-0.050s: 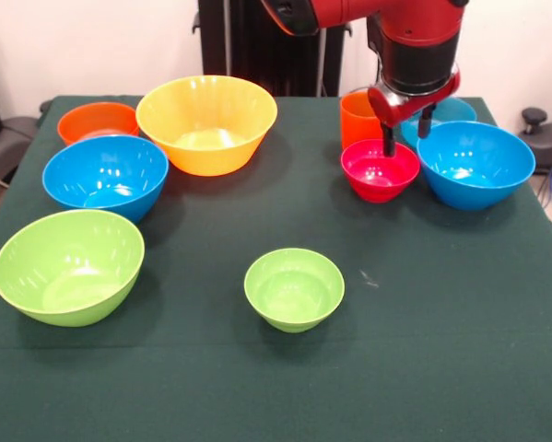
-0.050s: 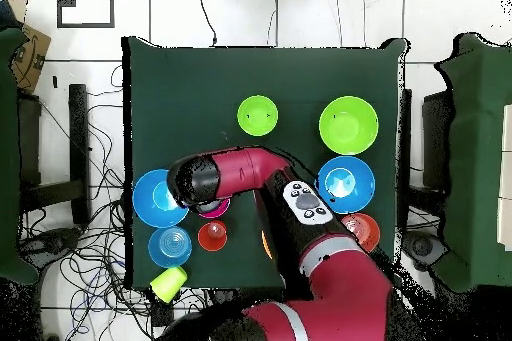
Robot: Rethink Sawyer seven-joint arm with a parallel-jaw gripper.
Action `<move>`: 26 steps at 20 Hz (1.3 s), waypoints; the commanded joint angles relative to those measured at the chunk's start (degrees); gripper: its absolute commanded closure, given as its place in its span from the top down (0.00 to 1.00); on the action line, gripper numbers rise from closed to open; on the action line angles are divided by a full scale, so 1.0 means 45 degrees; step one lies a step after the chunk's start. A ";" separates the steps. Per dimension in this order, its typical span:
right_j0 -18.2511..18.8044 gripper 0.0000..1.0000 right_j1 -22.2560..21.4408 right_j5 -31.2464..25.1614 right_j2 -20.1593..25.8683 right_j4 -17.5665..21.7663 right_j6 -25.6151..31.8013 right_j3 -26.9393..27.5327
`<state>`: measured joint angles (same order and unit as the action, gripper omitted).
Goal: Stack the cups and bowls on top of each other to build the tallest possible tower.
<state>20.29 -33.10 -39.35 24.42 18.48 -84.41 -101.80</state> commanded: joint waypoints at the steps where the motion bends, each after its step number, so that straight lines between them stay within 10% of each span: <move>1: -0.0140 1.00 -0.0030 -0.0944 -0.0471 0.0533 -0.0502 -0.0303; 19: 0.0195 1.00 -0.0302 -0.2927 -0.0179 0.0174 -0.0138 -0.0883; 26: 0.0348 1.00 -0.0085 -0.0749 0.0285 -0.0093 -0.0919 -0.1881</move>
<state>21.31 -35.18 -48.21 23.96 18.48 -84.41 -104.06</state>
